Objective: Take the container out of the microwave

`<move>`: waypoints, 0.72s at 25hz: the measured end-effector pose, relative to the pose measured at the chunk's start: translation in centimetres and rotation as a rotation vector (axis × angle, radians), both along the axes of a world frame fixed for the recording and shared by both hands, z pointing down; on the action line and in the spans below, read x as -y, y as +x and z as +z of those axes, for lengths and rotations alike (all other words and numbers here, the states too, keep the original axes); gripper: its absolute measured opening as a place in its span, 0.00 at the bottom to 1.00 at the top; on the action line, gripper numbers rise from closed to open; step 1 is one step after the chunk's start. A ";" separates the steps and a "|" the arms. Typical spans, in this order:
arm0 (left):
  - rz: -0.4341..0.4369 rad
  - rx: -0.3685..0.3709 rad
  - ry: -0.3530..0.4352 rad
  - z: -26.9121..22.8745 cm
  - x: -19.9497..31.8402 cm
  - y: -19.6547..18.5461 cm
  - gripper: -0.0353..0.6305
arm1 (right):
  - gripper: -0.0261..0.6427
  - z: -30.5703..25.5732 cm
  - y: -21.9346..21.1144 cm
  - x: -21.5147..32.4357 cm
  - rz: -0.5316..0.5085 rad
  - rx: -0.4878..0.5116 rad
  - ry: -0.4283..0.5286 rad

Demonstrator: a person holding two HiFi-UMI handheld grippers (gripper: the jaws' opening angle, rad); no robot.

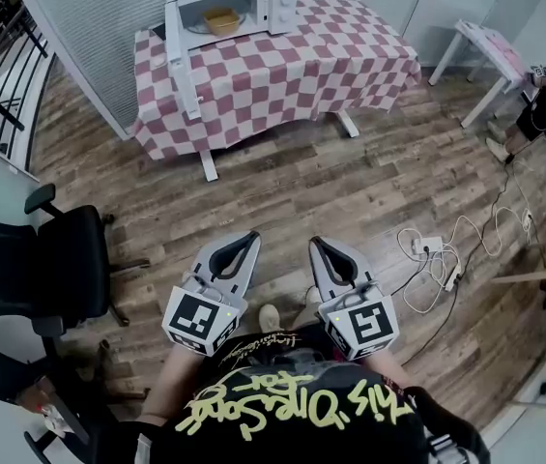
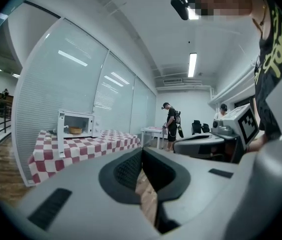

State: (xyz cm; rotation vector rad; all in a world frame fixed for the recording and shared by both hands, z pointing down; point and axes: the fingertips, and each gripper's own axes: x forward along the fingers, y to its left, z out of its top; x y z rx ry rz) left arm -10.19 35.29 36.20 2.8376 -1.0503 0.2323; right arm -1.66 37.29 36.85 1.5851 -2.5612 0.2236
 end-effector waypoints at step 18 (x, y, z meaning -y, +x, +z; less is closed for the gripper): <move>-0.011 -0.016 -0.025 0.7 1.4 0.2 0.07 | 0.05 1.3 1.3 0.9 0.007 0.021 -0.047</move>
